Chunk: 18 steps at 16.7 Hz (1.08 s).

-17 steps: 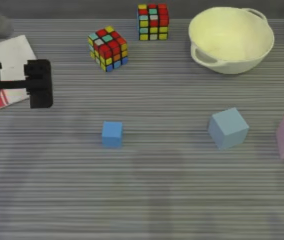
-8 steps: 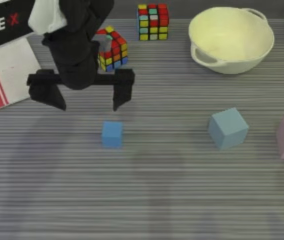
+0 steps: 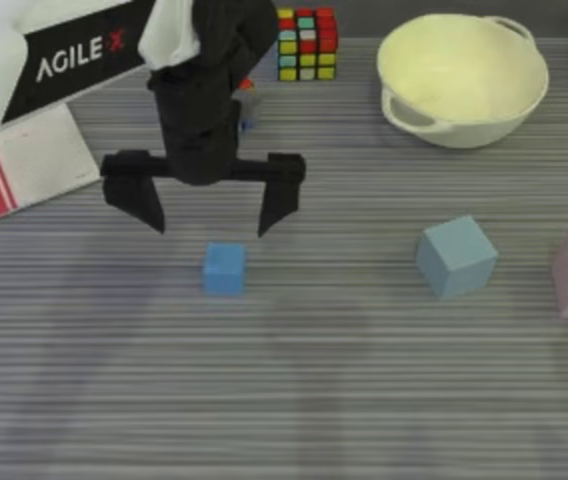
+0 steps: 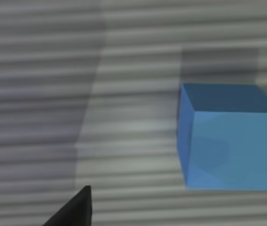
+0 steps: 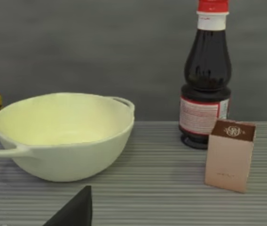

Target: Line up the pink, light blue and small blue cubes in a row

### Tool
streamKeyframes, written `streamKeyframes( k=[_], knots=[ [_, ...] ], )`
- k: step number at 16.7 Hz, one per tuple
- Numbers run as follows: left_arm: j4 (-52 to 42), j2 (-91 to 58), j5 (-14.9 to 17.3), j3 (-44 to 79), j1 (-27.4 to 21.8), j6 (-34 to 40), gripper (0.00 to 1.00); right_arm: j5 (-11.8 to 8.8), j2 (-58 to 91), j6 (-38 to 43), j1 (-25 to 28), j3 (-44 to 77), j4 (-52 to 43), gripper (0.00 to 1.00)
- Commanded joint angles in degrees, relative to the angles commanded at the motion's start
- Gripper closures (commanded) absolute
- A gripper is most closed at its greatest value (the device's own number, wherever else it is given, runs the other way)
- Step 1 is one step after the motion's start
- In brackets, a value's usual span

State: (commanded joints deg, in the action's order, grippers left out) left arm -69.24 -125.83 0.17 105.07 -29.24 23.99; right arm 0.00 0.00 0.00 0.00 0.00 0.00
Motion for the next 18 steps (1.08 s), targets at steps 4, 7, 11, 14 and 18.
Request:
streamKeyframes(
  k=[4, 7, 11, 14, 18],
  knots=[
    [0.3, 0.1, 0.0, -0.3, 0.3, -0.1, 0.00, 0.0, 0.0, 0.0, 0.0, 0.0, 0.0, 0.00],
    [4.4, -1.2, 0.0, -3.3, 0.2, -0.2, 0.00, 0.0, 0.0, 0.0, 0.0, 0.0, 0.0, 0.00],
    [14.3, -4.4, 0.0, -9.4, 0.1, -0.2, 0.00, 0.0, 0.0, 0.0, 0.0, 0.0, 0.0, 0.00],
    [17.3, -5.8, 0.1, -11.6, 0.1, -0.2, 0.00, 0.0, 0.0, 0.0, 0.0, 0.0, 0.0, 0.00],
    [17.3, -5.8, 0.1, -11.6, 0.1, -0.2, 0.08, 0.0, 0.0, 0.0, 0.0, 0.0, 0.0, 0.00]
  ],
)
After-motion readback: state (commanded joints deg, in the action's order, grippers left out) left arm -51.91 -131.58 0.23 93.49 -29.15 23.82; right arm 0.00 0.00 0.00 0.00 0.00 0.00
